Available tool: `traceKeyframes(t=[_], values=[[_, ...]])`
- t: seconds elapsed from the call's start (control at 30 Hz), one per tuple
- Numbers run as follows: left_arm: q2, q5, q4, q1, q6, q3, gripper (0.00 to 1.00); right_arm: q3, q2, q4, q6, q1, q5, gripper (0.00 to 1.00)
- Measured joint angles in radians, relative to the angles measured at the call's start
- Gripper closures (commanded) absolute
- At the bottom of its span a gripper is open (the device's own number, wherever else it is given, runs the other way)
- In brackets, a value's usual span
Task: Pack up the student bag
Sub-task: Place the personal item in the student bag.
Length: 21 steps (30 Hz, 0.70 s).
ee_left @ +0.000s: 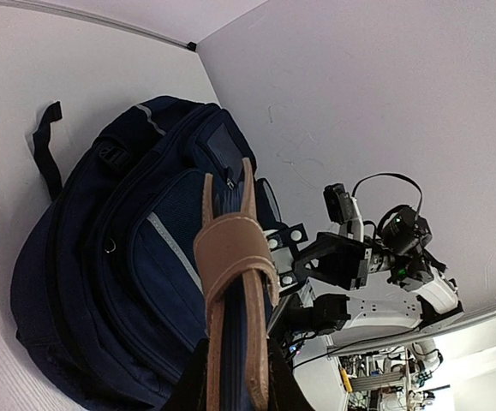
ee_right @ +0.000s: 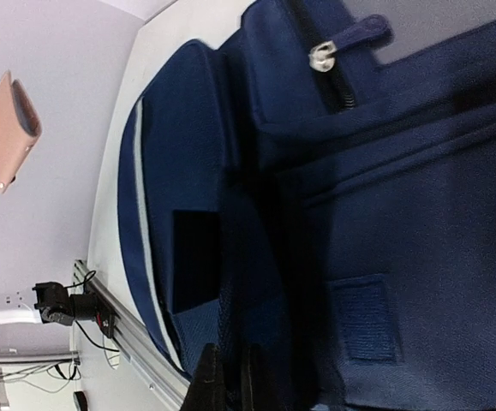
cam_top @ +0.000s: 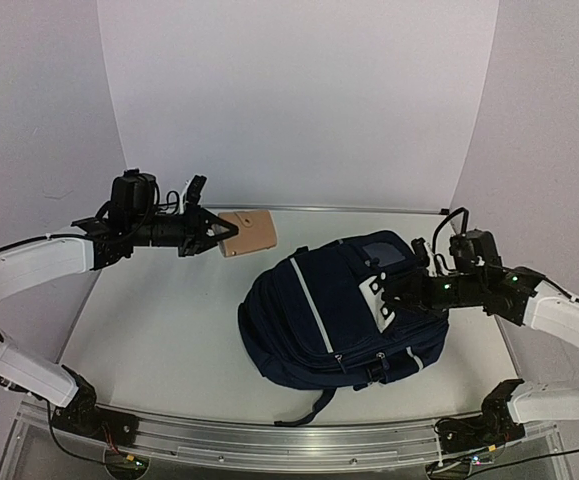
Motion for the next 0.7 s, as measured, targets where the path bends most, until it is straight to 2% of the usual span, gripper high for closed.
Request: traceKeyframes(t=[0.17, 0.33, 0.6, 0.63, 0.7], values=[[-0.023, -0.006, -0.035, 0.020, 0.012, 0.000, 1.00, 0.015, 0.082, 0.083, 0.015, 0.143, 0.037, 1.00], [-0.037, -0.008, -0.086, 0.047, 0.030, 0.010, 1.00, 0.070, 0.222, 0.170, 0.034, 0.322, 0.195, 1.00], [0.000, 0.011, -0.125, 0.072, 0.033, 0.111, 1.00, 0.331, 0.587, 0.319, 0.004, 0.504, 0.376, 1.00], [0.009, 0.019, -0.124, 0.072, 0.033, 0.126, 1.00, 0.360, 0.624, 0.338, -0.004, 0.523, 0.396, 0.97], [0.021, 0.030, -0.121, 0.072, 0.033, 0.138, 1.00, 0.407, 0.682, 0.378, -0.020, 0.556, 0.429, 0.82]])
